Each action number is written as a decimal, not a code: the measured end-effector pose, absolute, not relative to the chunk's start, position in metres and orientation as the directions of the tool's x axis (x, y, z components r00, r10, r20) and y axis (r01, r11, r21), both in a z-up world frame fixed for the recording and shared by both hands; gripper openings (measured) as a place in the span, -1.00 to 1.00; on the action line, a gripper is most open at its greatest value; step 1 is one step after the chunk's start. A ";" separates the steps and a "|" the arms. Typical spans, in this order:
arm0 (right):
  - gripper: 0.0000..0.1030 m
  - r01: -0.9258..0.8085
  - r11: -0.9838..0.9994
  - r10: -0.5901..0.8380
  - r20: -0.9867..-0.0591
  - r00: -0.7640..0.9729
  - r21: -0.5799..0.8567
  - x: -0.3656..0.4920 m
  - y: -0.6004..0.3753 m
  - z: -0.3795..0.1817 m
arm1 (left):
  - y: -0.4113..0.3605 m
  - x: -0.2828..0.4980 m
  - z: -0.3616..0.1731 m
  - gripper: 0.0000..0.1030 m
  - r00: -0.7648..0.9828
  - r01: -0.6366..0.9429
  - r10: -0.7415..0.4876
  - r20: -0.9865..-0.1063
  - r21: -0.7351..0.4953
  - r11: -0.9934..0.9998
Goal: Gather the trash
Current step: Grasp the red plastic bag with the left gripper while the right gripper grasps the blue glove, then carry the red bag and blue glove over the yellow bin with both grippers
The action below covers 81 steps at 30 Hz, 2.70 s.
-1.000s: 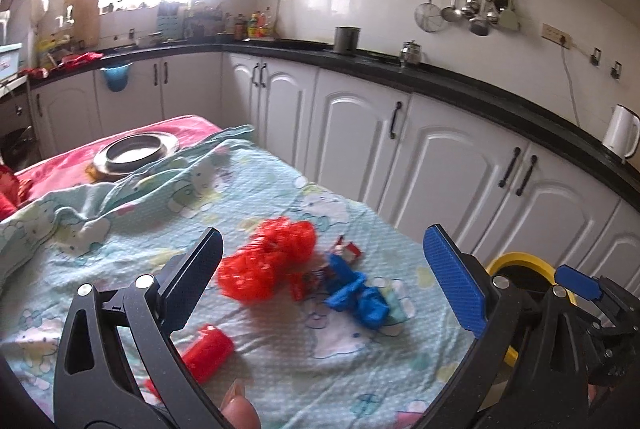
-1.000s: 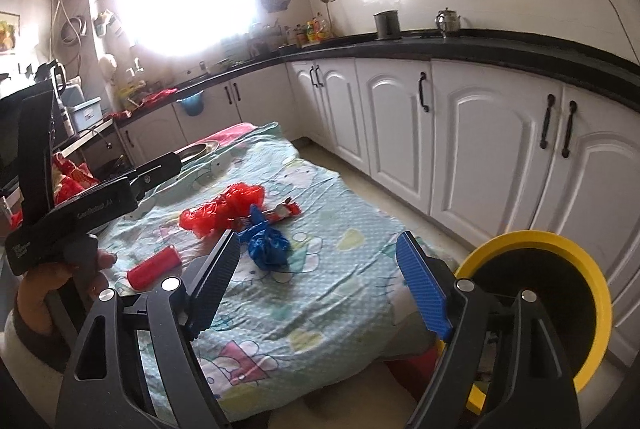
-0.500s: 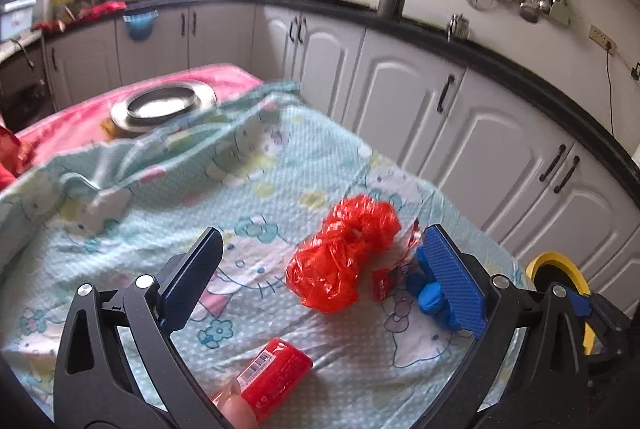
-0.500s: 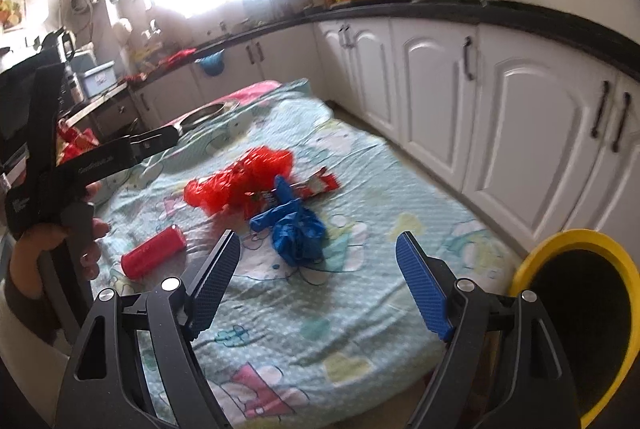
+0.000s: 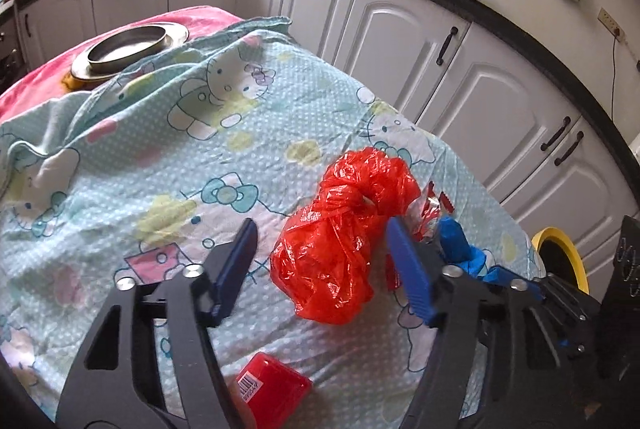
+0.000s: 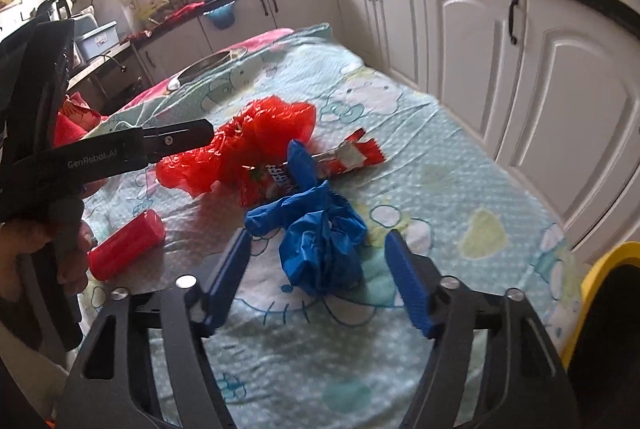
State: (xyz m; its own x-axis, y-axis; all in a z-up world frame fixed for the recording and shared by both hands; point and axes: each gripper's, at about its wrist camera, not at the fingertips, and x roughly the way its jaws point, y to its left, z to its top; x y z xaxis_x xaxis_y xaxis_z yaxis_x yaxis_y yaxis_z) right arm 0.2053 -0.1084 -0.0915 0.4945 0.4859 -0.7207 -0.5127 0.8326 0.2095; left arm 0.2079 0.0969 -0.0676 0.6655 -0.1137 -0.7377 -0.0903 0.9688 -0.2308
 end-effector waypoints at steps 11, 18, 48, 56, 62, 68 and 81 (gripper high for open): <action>-0.68 -0.504 0.828 0.499 -0.733 0.462 0.246 0.195 -0.117 -0.100 | 0.095 0.189 -0.063 -0.96 0.690 -0.052 -0.173 -0.703 -0.286 0.957; -0.68 -0.499 0.826 0.517 -0.703 0.488 0.261 0.172 -0.135 -0.084 | 0.095 0.170 -0.041 -0.96 0.732 -0.044 -0.168 -0.660 -0.293 0.955; -0.68 -0.430 0.873 0.481 -0.559 0.675 0.231 0.109 -0.235 -0.011 | -0.003 0.116 0.020 -0.96 0.810 0.150 -0.247 -0.532 -0.219 0.964; -0.68 -0.389 0.896 0.440 -0.544 0.714 0.215 0.098 -0.265 -0.005 | -0.031 0.112 0.027 -0.96 0.804 0.210 -0.279 -0.525 -0.190 0.959; -0.68 -0.339 0.917 0.399 -0.545 0.738 0.212 0.093 -0.291 -0.008 | -0.054 0.113 0.026 -0.96 0.791 0.253 -0.307 -0.529 -0.174 0.952; -0.68 -0.285 0.936 0.353 -0.535 0.768 0.208 0.085 -0.317 -0.006 | -0.078 0.117 0.024 -0.96 0.774 0.302 -0.340 -0.534 -0.160 0.940; -0.68 -0.175 0.964 0.257 -0.518 0.816 0.203 0.072 -0.368 -0.005 | -0.137 0.124 0.021 -0.96 0.731 0.406 -0.402 -0.551 -0.122 0.906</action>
